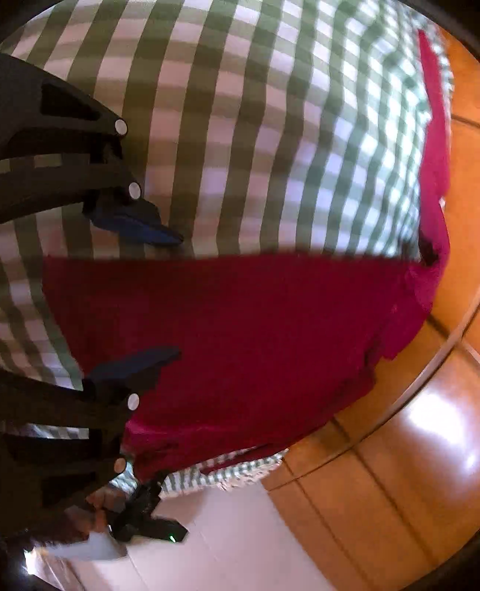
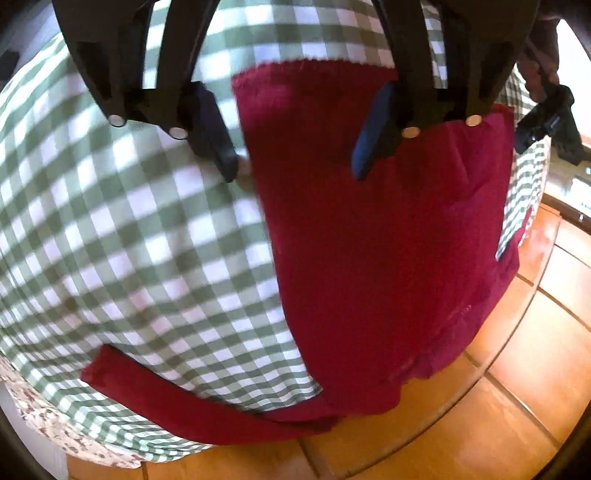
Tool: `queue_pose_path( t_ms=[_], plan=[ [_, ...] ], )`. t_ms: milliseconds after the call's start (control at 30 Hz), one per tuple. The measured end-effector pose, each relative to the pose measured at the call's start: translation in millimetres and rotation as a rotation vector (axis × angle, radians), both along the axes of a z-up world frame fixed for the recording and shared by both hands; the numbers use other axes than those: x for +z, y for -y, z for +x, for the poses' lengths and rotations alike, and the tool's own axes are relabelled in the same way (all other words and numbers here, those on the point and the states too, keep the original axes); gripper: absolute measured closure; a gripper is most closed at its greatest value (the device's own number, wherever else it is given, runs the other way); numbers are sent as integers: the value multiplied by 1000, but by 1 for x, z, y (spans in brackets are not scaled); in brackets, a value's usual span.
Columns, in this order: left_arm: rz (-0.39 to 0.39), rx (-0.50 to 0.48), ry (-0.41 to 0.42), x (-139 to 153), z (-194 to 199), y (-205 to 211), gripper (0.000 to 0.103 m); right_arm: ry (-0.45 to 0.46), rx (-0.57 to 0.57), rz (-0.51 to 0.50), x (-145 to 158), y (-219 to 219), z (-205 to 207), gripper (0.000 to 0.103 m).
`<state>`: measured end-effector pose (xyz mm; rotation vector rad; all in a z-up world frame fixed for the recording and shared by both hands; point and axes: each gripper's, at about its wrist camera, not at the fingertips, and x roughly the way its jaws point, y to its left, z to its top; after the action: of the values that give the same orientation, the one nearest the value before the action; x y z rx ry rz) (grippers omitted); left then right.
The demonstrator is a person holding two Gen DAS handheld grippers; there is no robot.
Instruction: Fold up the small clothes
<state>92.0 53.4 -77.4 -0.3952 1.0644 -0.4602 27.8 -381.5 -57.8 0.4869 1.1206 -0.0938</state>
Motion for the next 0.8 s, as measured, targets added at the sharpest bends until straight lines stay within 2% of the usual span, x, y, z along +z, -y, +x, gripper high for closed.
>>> queue_pose_path(
  t_ms=[33, 100, 167, 367, 467, 533, 700, 733, 800],
  plan=[
    [25, -11, -8, -1, 1, 7, 92, 7, -4, 6, 1, -3, -1, 62],
    [17, 12, -12, 4, 1, 10, 93, 13, 8, 34, 2, -8, 2, 92],
    [32, 19, 28, 16, -1, 6, 94, 20, 43, -3, 11, -17, 6, 94],
    [24, 50, 167, 76, -32, -34, 94, 221, 106, -52, 90, -24, -14, 95],
    [-11, 51, 160, 80, -60, -48, 94, 230, 154, -100, 106, -26, -35, 95],
    [18, 36, 129, 67, -81, -48, 94, 193, 164, -110, 95, -24, -50, 95],
    [67, 22, -11, 19, -106, -36, 92, -1, 150, -119, 31, -24, -83, 95],
    [58, 36, -36, 15, -105, -39, 85, -33, 143, -117, 20, -23, -87, 95],
    [54, 93, -27, 18, -101, -50, 76, -51, 133, -120, 12, -23, -88, 94]
  ],
)
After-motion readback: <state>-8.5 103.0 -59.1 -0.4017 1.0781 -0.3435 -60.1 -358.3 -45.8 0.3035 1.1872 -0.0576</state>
